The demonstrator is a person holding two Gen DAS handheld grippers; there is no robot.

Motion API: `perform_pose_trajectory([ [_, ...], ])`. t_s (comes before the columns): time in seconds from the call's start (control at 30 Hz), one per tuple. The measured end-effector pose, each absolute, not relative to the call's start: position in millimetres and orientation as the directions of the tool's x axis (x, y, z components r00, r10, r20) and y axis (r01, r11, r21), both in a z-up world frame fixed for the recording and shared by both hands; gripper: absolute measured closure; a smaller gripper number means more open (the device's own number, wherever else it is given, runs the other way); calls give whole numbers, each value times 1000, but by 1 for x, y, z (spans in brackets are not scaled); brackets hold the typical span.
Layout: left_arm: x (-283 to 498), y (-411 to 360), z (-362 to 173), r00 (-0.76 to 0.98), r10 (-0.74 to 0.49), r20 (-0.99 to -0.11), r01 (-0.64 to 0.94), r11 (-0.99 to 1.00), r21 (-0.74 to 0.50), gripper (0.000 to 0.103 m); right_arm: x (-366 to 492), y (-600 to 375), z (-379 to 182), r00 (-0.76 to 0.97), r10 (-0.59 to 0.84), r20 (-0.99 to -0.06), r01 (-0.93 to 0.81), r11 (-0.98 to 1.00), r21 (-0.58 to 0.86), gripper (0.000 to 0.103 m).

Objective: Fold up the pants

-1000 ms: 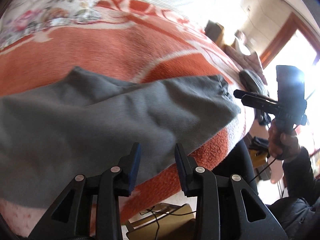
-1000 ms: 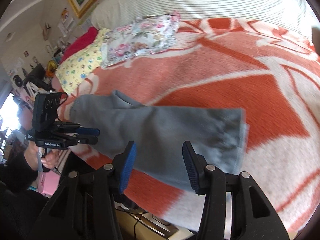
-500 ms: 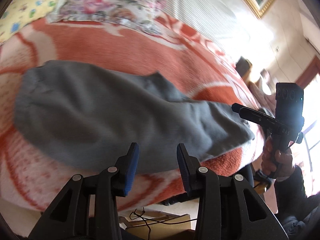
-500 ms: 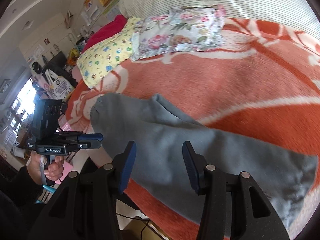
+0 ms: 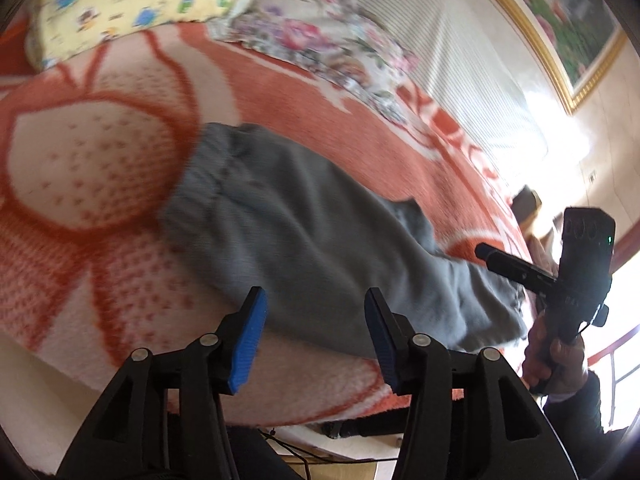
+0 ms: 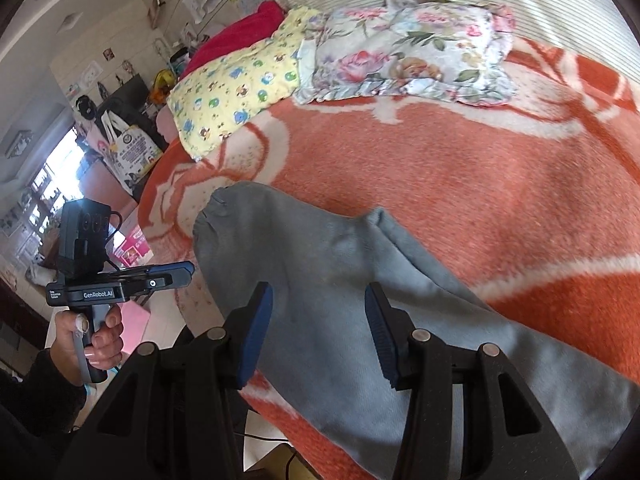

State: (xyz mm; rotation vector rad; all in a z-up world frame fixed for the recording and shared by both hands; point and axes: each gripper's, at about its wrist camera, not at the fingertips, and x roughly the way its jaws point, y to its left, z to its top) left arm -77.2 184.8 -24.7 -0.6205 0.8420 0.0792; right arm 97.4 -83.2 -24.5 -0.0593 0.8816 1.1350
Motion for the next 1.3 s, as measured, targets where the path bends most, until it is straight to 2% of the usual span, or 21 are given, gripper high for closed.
perform_pose_trajectory([
  [0.27,-91,221,-36,681,-121,-722,-410,755,-512,44,116,-59,-39,196,697,-690,-786,532,315,53],
  [0.6,-68,233,-45,651,-72,-756,-461,753,-469,44,148,-28,-50,214,655,-725,-782,559,274,54],
  [0.67,-62,233,-47,645,-68,-762,-470,751,-464,44,149,-20,-55,200,640,-742,-792,552,262,60],
  [0.83,-51,231,-48,641,-55,-765,-464,766,-444,46,148,-7,-68,193,608,-770,-807,545,228,84],
  [0.9,-48,230,-49,635,-37,-771,-470,773,-425,55,153,-9,-70,191,615,-765,-796,553,246,94],
  [0.93,-46,231,-48,628,-18,-778,-481,777,-407,63,156,-11,-70,186,627,-756,-789,554,265,95],
  [0.97,-46,232,-48,628,-13,-778,-485,775,-405,65,159,-14,-68,191,637,-747,-784,557,275,97],
  [1.07,-45,234,-39,647,-6,-763,-480,774,-414,68,167,-21,-52,223,668,-710,-772,565,289,98],
  [1.17,-39,228,-27,654,28,-756,-458,810,-367,71,177,-23,-34,251,684,-684,-776,565,280,99],
  [1.3,-30,228,-28,645,46,-763,-457,823,-337,71,187,-13,-36,265,666,-697,-783,571,248,99],
])
